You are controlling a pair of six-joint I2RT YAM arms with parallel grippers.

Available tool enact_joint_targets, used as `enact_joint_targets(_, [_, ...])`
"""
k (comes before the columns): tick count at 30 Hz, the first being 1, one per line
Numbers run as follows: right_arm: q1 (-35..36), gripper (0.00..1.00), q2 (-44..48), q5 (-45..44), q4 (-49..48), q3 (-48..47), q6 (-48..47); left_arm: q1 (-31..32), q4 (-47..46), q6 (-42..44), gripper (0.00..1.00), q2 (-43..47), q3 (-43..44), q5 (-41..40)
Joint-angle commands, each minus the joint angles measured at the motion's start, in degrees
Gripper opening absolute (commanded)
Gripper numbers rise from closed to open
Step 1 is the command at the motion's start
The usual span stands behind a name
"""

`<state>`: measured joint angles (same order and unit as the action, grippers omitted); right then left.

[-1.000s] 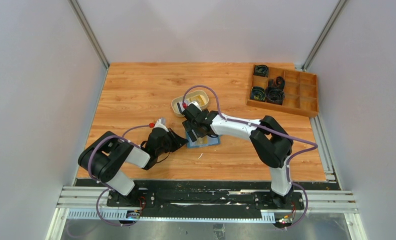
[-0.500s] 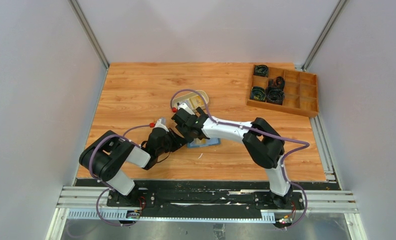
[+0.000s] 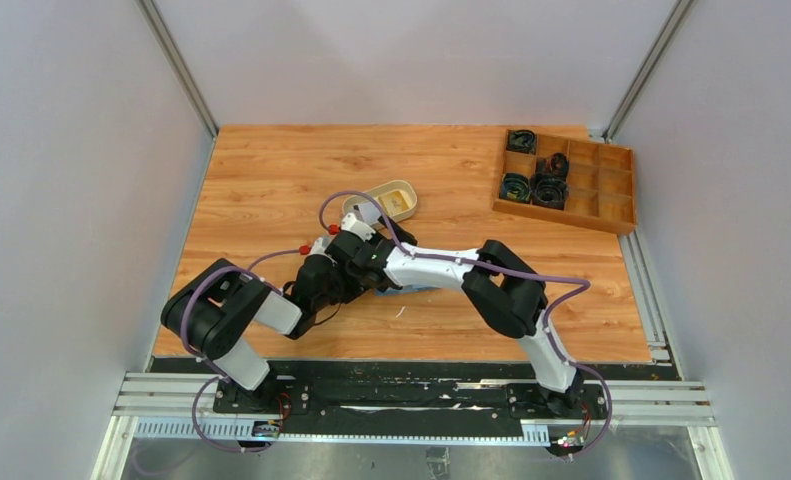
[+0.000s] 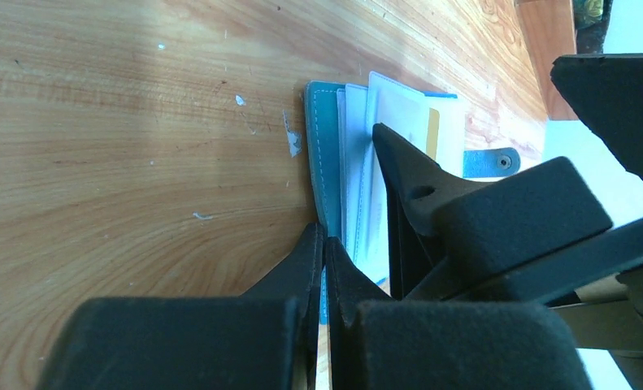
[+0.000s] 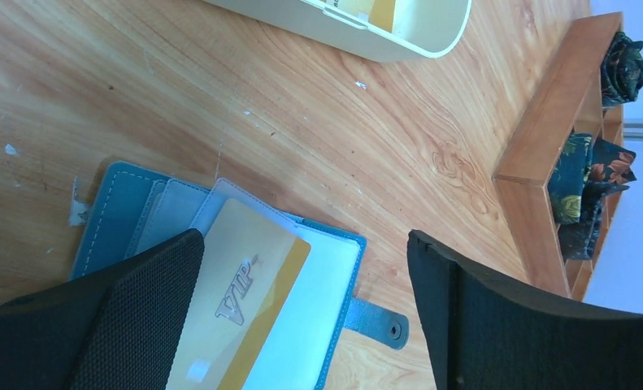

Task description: Take the credit cards out of the card holder

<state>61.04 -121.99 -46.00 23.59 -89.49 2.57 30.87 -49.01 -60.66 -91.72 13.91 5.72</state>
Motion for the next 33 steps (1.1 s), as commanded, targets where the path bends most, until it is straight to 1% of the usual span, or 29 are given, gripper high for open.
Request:
enact_joint_targets(1, [1.4,1.0,-0.7,-2.2,-1.2,2.8,-1.1,0.4,14.2,3.4,0.0,-3.8,-2.1,-1.3])
enact_joint_targets(4, [1.0,1.0,5.4,5.6,-6.0,9.1,1.0,0.4,14.2,3.5,0.0,-3.9,-2.1,-1.4])
enact_joint_targets(6, [-0.4,1.0,11.6,15.7,-11.5,15.5,4.1,0.4,14.2,3.5,0.0,-4.0,-2.1,-1.4])
enact_joint_targets(10, [-6.0,1.0,24.4,34.2,-26.5,30.5,13.4,0.4,13.9,3.5,0.0,-4.4,-2.1,-1.4])
enact_joint_targets(13, [-9.3,1.0,30.3,43.4,-35.1,38.7,18.0,0.4,13.5,3.6,0.0,-5.0,-2.0,-1.1])
enact_joint_targets(15, [-11.4,1.0,33.1,48.8,-38.5,42.1,21.1,0.4,13.1,3.5,0.0,-5.5,-1.9,-0.9])
enact_joint_targets(18, [-16.2,0.98,33.0,56.4,-42.9,45.6,25.9,0.5,12.6,3.3,0.0,-5.8,-2.0,-0.7])
enact_joint_targets(22, [-22.0,0.86,29.0,67.4,-50.5,47.8,34.3,0.6,12.4,3.1,0.0,-5.8,-2.1,-0.7])
enact_joint_targets(24, [-23.7,0.81,27.5,69.2,-53.5,48.3,37.7,0.6,12.4,3.1,0.0,-5.4,-2.3,-0.9])
enact_joint_targets(28, [-24.3,0.8,25.7,68.4,-50.5,46.7,38.6,0.7,12.4,3.1,0.0,-4.9,-2.6,-1.0])
enact_joint_targets(33, [-24.9,0.76,22.0,71.6,-53.3,46.1,41.1,0.8,12.4,3.0,0.0,-5.0,-2.5,-1.0])
